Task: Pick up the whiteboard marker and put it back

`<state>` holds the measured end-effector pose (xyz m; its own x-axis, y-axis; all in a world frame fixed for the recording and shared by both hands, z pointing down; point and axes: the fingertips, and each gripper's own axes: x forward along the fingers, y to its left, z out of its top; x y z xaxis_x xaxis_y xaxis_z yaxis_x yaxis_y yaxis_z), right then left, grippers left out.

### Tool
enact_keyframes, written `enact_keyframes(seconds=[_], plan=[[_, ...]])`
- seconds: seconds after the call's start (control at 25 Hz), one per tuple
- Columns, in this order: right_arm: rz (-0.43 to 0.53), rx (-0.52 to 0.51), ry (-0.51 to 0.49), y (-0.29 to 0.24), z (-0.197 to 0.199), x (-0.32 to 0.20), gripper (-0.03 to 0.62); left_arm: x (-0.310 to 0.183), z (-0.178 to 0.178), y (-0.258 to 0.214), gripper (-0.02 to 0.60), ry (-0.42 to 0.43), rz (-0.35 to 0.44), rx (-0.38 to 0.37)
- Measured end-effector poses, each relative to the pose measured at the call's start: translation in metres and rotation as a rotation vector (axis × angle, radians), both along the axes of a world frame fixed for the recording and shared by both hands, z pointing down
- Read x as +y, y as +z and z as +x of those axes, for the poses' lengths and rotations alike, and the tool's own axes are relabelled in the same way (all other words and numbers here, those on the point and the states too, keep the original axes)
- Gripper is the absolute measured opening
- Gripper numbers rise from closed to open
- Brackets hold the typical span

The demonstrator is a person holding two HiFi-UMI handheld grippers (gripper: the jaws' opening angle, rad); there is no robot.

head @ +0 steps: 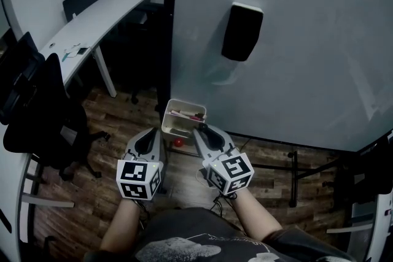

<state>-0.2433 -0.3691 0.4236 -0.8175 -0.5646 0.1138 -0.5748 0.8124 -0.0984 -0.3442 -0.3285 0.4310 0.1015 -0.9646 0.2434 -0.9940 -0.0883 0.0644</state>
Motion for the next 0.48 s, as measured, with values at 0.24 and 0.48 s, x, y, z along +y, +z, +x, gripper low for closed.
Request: enact_keyframes(seconds=[0.24,0.48], plan=[[-0.026,-0.021,0.019,0.002,0.008,0.004,0.081,0.005,0.004,-0.002,0.012,-0.001,0.006,-0.001],[-0.036,-0.01,0.013,0.004,0.015,0.008,0.083,0.011,0.013,-0.002,0.012,-0.004,0.01,-0.004]])
